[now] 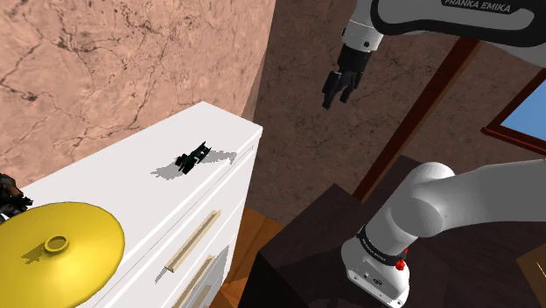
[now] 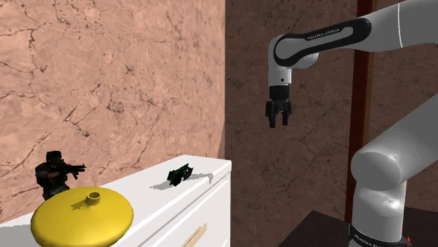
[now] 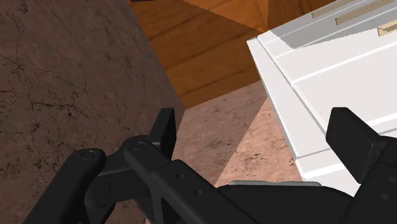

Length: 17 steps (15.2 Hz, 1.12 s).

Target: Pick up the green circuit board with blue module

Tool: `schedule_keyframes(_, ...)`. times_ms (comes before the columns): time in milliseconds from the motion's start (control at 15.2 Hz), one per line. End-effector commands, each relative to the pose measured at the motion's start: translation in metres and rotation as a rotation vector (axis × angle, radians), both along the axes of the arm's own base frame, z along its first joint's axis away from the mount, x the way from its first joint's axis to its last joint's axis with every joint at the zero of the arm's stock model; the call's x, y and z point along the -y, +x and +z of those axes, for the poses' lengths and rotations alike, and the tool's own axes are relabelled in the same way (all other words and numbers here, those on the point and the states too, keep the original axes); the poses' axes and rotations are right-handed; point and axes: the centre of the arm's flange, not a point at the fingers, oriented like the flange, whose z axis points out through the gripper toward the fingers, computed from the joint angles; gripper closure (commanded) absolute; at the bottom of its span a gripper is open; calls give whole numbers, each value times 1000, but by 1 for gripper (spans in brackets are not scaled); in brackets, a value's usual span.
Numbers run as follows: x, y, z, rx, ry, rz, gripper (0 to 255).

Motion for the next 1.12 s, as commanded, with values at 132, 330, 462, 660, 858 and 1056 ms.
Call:
schedule_keyframes(132, -22, 4, -8, 6, 14, -5, 0)
schedule_keyframes(330, -56, 11, -20, 16, 36, -14, 0)
schedule_keyframes(462, -78, 16, -28, 22, 51, -19, 0)
schedule_keyframes(660, -112, 23, -39, 31, 72, -27, 0)
schedule_keyframes(858, -146, 31, -49, 41, 94, -35, 0)
schedule_keyframes(1056, -180, 39, -58, 50, 116, -43, 0)
